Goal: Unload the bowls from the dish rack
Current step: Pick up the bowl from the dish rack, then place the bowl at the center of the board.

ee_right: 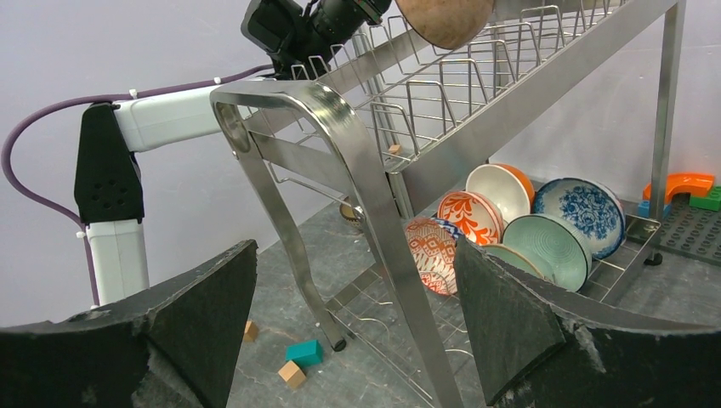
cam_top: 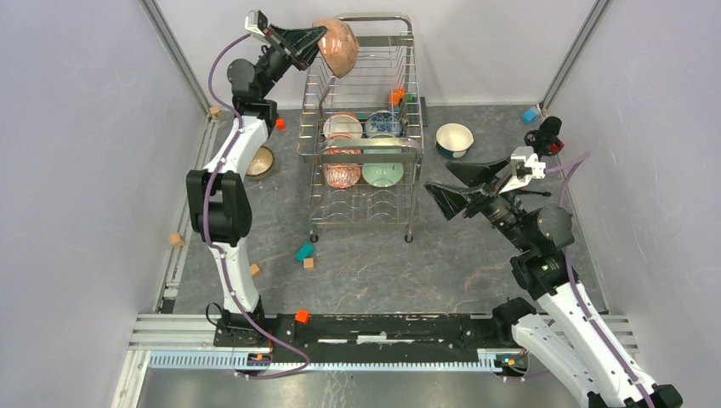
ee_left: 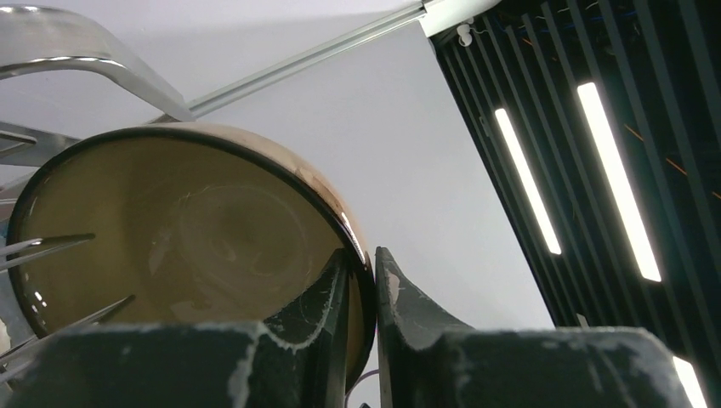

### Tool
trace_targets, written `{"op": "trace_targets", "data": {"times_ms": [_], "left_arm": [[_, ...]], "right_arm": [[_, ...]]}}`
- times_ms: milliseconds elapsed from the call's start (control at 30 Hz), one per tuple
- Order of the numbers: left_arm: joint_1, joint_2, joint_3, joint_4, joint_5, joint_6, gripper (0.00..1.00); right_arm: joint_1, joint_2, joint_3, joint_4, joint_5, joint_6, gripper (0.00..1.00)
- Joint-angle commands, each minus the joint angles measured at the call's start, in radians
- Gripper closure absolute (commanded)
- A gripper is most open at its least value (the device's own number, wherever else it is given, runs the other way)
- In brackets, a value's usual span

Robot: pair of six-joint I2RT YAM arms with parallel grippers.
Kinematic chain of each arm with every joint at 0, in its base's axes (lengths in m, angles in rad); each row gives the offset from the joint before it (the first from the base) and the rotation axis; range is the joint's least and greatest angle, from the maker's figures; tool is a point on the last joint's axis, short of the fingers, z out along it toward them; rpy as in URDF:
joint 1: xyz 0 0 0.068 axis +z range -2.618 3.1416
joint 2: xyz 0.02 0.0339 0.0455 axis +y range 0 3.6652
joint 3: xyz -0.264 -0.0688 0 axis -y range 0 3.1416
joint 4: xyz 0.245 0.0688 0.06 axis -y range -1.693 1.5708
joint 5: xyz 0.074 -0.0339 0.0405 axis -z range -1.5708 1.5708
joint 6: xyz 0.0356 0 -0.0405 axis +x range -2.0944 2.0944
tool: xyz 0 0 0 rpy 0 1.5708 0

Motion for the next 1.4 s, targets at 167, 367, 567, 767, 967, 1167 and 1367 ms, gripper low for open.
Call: {"op": "trace_targets", "data": {"times_ms": [167, 367, 567, 767, 967, 1167, 1367], "left_arm": [[-0.027, -0.025, 0.124, 0.033, -0.049, -0.009, 0.98], [-0.051, -0.055, 0.189, -0.024, -0.055, 0.016, 0.98], [-0.073, -0.111, 0.215, -0.083, -0.067, 0.055, 0.98], [-0.119, -0.221, 0.191, -0.134, -0.062, 0.130, 0.98], [-0.181, -0.375, 0.125, -0.231, -0.060, 0.269, 0.98], [-0.255, -0.544, 0.004, -0.377, -0.068, 0.438, 0.98], [-0.357, -0.770, -0.160, -0.643, -0.151, 0.728, 0.98]], "right_arm": [[0.002, -0.021, 0.000, 0.030, -0.001, -0.009, 0.10], [0.002, -0.036, 0.005, 0.008, 0.001, -0.016, 0.09], [0.003, -0.067, 0.002, -0.023, 0.014, -0.014, 0.07], [0.001, -0.141, 0.021, -0.133, 0.112, -0.048, 0.02], [0.002, -0.229, 0.055, -0.318, 0.292, -0.085, 0.02], [0.003, -0.316, 0.019, -0.392, 0.316, -0.114, 0.02], [0.006, -0.375, -0.019, -0.484, 0.341, -0.153, 0.02]]}}
